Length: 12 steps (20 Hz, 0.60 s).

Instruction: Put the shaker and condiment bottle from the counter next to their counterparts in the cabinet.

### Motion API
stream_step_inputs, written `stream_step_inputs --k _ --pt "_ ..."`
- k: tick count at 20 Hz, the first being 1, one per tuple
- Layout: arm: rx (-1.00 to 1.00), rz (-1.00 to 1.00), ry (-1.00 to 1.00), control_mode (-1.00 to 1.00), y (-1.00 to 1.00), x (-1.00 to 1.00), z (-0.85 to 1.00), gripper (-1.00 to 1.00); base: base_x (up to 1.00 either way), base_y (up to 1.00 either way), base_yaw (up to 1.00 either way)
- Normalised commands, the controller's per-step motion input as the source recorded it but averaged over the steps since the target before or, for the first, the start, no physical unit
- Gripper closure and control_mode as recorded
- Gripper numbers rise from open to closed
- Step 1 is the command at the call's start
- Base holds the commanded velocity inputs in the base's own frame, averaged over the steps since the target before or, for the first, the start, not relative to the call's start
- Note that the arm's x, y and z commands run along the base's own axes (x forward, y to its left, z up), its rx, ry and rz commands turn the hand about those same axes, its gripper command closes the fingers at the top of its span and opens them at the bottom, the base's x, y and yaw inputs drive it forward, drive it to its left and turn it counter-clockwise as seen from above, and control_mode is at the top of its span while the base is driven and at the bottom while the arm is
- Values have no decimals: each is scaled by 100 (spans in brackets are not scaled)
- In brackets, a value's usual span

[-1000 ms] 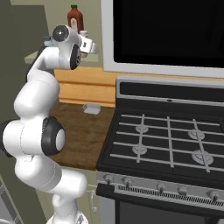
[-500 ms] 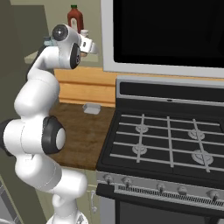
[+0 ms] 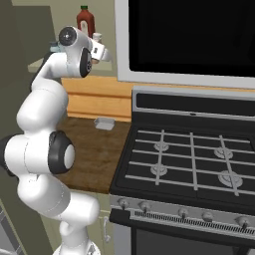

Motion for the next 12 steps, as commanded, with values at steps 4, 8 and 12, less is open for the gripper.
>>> stream_step_inputs --k 4,8,12 --pt "0 0 0 -100 0 14 -4 -100 0 0 0" --pt "0 0 0 -100 0 13 -6 -100 0 0 0" --pt "0 0 0 -100 0 15 -8 -100 0 0 0"
